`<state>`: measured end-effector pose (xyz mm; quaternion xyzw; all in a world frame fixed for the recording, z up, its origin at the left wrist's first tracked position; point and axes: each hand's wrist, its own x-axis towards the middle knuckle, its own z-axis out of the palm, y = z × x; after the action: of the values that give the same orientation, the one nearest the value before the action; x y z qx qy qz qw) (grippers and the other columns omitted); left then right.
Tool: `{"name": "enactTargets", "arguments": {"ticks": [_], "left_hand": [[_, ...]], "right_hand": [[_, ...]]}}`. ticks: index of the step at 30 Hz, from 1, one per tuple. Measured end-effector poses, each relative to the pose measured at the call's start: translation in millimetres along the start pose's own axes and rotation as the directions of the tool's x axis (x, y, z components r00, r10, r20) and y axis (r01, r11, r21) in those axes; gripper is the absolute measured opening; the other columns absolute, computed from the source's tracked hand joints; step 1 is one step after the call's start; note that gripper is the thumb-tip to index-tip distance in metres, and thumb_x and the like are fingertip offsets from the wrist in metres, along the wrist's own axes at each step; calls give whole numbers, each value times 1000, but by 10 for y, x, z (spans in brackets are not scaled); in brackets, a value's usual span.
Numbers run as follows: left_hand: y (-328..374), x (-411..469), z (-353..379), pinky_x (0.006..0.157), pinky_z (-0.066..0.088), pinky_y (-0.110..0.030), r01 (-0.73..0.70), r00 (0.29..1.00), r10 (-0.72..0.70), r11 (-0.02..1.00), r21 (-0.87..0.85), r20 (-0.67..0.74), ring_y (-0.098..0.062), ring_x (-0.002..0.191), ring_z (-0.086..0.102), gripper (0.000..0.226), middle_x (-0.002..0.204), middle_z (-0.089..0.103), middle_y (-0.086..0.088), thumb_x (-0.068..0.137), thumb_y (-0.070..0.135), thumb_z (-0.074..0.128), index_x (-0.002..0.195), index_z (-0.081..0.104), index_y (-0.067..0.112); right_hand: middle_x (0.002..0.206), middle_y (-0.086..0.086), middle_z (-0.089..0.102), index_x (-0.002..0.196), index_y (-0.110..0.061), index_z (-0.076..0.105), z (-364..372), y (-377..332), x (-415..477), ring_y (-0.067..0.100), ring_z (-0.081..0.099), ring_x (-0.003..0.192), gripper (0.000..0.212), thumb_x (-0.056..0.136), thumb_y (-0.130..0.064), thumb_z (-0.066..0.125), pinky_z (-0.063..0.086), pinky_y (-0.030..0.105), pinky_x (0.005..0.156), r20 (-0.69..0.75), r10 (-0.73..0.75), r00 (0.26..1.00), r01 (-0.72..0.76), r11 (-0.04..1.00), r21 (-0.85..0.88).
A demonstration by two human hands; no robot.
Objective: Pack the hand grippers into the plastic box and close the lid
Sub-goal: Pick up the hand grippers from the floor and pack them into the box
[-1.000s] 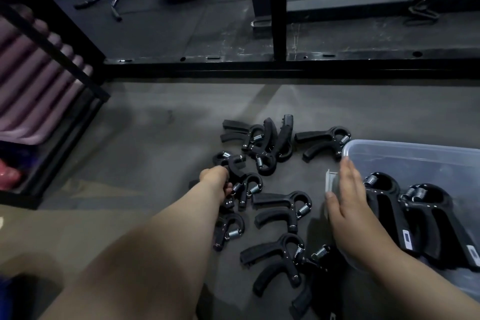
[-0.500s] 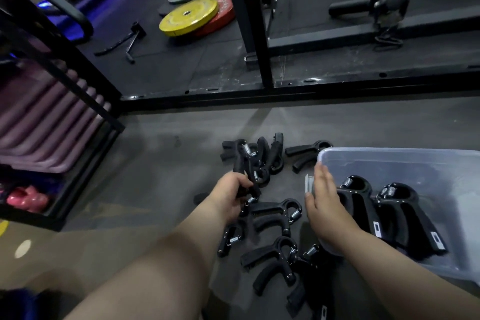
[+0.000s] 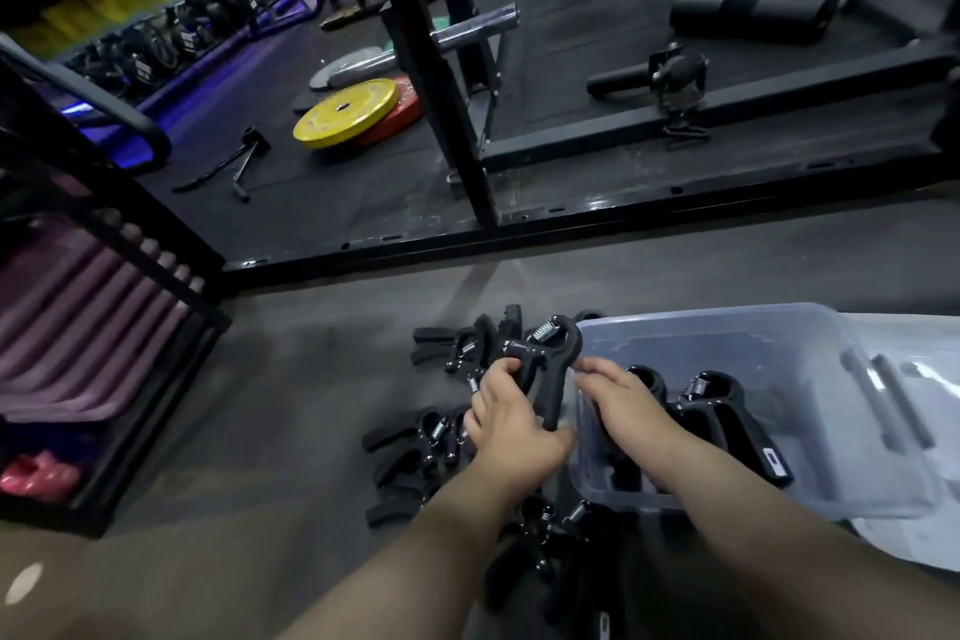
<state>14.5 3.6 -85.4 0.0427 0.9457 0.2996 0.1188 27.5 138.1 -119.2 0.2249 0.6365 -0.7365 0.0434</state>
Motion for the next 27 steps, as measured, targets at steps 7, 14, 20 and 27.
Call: {"name": "enactTargets", "arguments": {"ticks": [7, 14, 20, 27], "left_hand": [[439, -244, 210, 114, 23, -37, -26, 973, 72, 978, -205, 220, -18, 131, 29, 91, 130, 35, 9, 54, 27, 48, 143, 30, 28], [370, -212, 556, 112, 35, -28, -198, 925, 250, 960, -197, 287, -7, 128, 45, 71, 134, 53, 8, 69, 7, 41, 135, 48, 33], [316, -113, 743, 121, 15, -30, -270, 959, 268, 963, 19, 96, -12, 146, 19, 64, 156, 30, 5, 83, 2, 40, 144, 41, 21], [186, -91, 929, 120, -5, -30, -333, 943, 324, 906, 261, 78, -13, 150, -7, 65, 164, 2, 3, 87, 5, 37, 150, 26, 19]], "right_hand": [[102, 2, 73, 109, -26, 59, -340, -49, -64, 19, 71, 94, 21, 88, -26, 62, 55, 45, 91, -107, 16, 994, -7, 996, 84], [98, 3, 67, 108, -23, 52, -879, 31, -100, 24, 69, 84, 18, 93, -12, 55, 62, 42, 64, -318, 4, 948, 0, 1000, 14], [104, 17, 65, 112, -9, 50, -1445, 233, -144, 33, 65, 89, 30, 86, -19, 61, 57, 46, 80, -541, 71, 838, -196, 964, -177], [106, 17, 65, 111, -6, 54, -1540, 407, 6, 35, 61, 101, 28, 87, -20, 61, 50, 37, 88, -490, 70, 869, -286, 879, -381]]}}
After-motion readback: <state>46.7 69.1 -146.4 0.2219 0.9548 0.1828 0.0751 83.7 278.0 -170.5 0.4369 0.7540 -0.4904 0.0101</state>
